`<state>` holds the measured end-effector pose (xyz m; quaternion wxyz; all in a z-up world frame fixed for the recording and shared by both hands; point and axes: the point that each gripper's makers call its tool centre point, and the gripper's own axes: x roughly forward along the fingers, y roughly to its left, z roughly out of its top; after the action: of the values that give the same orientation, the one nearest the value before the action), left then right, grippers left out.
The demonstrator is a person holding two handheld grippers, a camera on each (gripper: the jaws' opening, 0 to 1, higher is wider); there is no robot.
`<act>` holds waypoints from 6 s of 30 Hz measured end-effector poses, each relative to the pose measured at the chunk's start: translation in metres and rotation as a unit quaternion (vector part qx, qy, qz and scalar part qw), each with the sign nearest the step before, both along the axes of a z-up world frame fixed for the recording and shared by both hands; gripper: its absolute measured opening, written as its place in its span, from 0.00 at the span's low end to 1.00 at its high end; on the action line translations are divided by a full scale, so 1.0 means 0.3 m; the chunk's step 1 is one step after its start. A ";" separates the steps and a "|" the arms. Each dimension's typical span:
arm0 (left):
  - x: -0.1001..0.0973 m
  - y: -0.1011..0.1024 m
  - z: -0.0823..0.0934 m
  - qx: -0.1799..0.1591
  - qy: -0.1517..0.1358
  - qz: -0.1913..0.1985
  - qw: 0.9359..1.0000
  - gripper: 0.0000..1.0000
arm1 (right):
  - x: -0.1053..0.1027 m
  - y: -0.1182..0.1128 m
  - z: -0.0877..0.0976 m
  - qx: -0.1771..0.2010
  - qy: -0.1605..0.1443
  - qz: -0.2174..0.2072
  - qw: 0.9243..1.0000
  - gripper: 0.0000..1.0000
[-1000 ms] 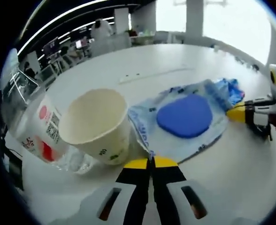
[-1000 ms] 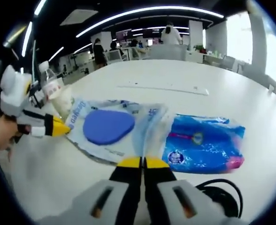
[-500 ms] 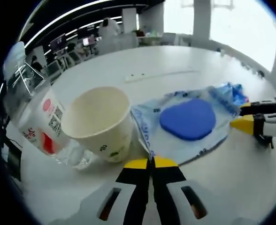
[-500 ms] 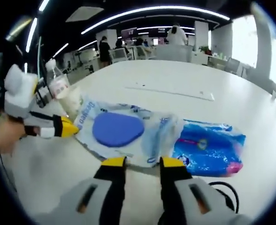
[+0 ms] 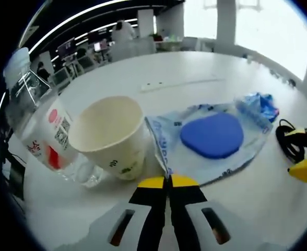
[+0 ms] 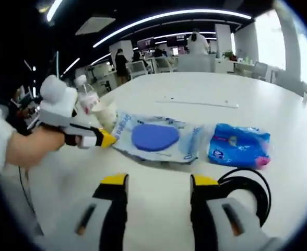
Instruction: Arrange the tabletop items into an orderly group along one side of the table until the central work area is clear of visible clutter.
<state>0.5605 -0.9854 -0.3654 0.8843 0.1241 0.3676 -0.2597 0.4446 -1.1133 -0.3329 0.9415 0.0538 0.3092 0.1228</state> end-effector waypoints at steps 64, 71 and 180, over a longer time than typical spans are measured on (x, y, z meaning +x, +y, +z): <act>-0.251 0.269 0.183 -0.083 -0.028 0.027 0.996 0.84 | 0.191 0.144 -0.087 0.020 -0.020 0.075 0.997 0.87; -0.326 0.361 0.219 -0.084 -0.036 0.039 0.995 0.89 | 0.191 0.150 -0.090 0.010 -0.020 0.084 0.996 0.90; -0.605 0.514 0.324 -0.136 -0.030 0.003 0.990 0.86 | -0.567 -0.290 0.064 0.014 0.020 -0.107 0.994 0.78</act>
<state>0.3789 -0.8313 -0.2683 0.9042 0.0090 0.3026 -0.3013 0.2745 -1.2002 -0.3137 0.9420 0.1021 0.3189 0.0245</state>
